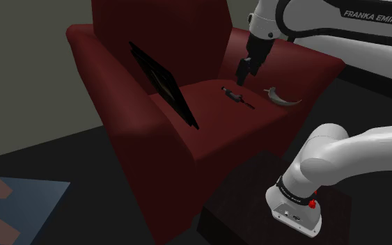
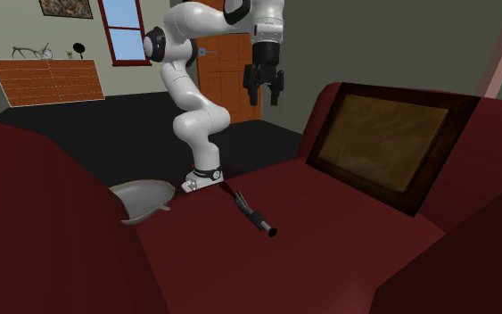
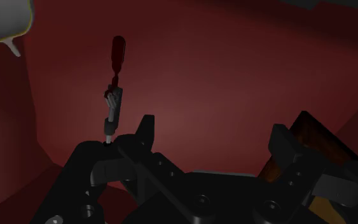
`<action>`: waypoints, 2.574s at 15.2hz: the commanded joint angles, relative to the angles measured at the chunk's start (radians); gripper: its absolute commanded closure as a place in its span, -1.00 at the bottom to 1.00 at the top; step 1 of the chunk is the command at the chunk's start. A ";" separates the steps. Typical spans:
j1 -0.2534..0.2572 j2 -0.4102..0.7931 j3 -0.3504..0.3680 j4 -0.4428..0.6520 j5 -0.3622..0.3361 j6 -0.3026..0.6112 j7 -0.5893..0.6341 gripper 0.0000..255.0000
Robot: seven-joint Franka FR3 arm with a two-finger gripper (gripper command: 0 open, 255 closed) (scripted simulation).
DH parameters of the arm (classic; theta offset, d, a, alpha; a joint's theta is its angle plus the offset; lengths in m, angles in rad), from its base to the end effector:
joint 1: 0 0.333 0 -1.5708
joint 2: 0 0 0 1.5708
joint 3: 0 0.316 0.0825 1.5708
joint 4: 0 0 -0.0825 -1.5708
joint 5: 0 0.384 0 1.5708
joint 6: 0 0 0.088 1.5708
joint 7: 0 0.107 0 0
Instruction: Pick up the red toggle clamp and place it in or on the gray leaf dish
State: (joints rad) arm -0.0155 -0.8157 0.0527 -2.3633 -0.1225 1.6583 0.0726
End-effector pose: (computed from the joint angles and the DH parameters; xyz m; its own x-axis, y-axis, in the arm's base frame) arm 0.3078 0.0047 0.6052 0.9921 -0.0363 0.1200 -0.0545 -0.9869 0.1518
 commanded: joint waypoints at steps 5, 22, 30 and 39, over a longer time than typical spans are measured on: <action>-0.013 0.017 -0.107 -0.065 -0.029 0.092 -0.108 -1.00; -0.004 0.369 -0.537 -0.094 -0.029 0.467 -0.569 -1.00; 0.004 0.419 -0.557 -0.147 -0.020 0.567 -0.580 -1.00; 0.004 0.419 -0.557 -0.146 -0.020 0.566 -0.580 1.00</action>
State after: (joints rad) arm -0.0109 -0.3972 -0.5042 -2.5097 -0.1420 2.2245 -0.5074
